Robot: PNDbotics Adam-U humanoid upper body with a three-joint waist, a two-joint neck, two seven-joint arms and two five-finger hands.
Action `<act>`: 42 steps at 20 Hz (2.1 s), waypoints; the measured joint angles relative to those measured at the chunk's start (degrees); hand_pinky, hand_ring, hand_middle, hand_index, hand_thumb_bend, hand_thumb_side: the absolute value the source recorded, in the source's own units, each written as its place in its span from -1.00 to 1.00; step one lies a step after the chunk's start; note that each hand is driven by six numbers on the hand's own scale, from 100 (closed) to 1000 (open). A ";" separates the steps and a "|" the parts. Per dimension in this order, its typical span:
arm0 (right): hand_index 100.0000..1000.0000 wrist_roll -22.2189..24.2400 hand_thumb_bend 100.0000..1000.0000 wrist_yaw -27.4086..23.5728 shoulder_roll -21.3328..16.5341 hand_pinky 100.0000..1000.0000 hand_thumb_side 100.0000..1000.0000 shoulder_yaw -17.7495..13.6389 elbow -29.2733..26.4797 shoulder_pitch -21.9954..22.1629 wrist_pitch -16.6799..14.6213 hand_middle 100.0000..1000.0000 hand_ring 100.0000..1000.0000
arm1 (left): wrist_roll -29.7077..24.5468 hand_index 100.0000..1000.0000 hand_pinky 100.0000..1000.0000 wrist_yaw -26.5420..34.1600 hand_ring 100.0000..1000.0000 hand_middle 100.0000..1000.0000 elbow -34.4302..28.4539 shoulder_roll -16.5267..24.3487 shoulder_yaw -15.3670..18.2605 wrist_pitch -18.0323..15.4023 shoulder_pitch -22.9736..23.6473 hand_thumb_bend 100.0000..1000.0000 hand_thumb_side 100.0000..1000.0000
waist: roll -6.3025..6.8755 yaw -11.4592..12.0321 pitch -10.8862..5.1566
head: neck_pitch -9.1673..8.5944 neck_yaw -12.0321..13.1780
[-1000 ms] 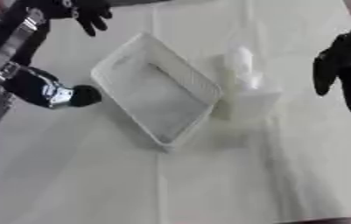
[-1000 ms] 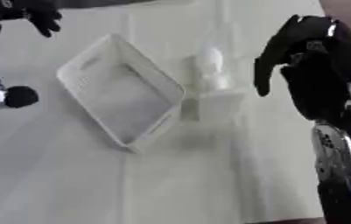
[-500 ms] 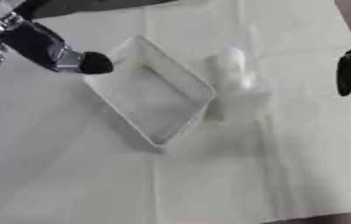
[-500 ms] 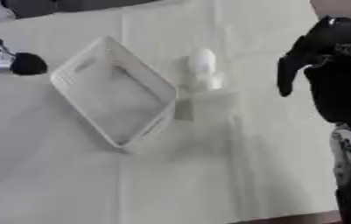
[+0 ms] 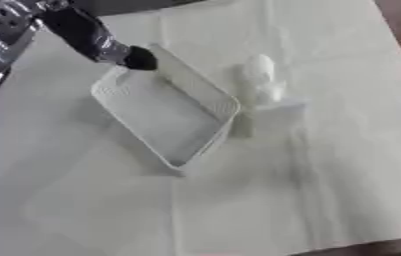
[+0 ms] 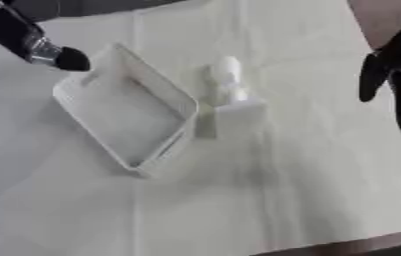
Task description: Pick up objects on the table and place them in the box.
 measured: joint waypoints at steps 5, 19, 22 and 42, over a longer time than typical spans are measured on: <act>0.40 -0.23 -1.00 0.18 0.00 -0.62 0.67 -0.16 0.00 -0.04 -0.19 -0.05 -0.25 | -0.33 0.58 -0.08 -8.31 0.15 0.33 1.89 -6.45 -0.31 0.07 -3.79 0.33 0.50 | 0.07 -0.78 0.01 | 0.00 0.51; 0.42 0.76 -1.00 0.43 -0.48 -0.62 0.64 0.56 0.00 0.11 0.72 -0.05 -0.26 | -3.59 0.51 -0.05 -24.74 0.13 0.32 8.43 -11.58 -6.74 -11.48 -10.64 0.45 0.46 | 2.16 -3.83 -0.50 | 0.00 2.70; 0.42 1.13 -1.00 0.43 -0.54 -0.62 0.64 0.72 0.00 0.53 0.95 -0.05 -0.26 | -3.40 0.50 -0.07 -26.75 0.12 0.30 10.22 -12.06 -7.22 -13.54 -12.15 0.45 0.44 | 2.83 -4.78 -0.60 | 0.00 3.05; 0.42 3.58 -1.00 -0.05 -1.47 -0.63 0.63 1.97 0.12 -1.68 0.63 -0.05 -0.26 | -2.51 0.48 -0.06 -34.25 0.12 0.26 21.04 -18.30 -4.34 -16.97 -16.13 0.43 -0.53 | 5.84 -11.54 2.07 | 0.00 6.57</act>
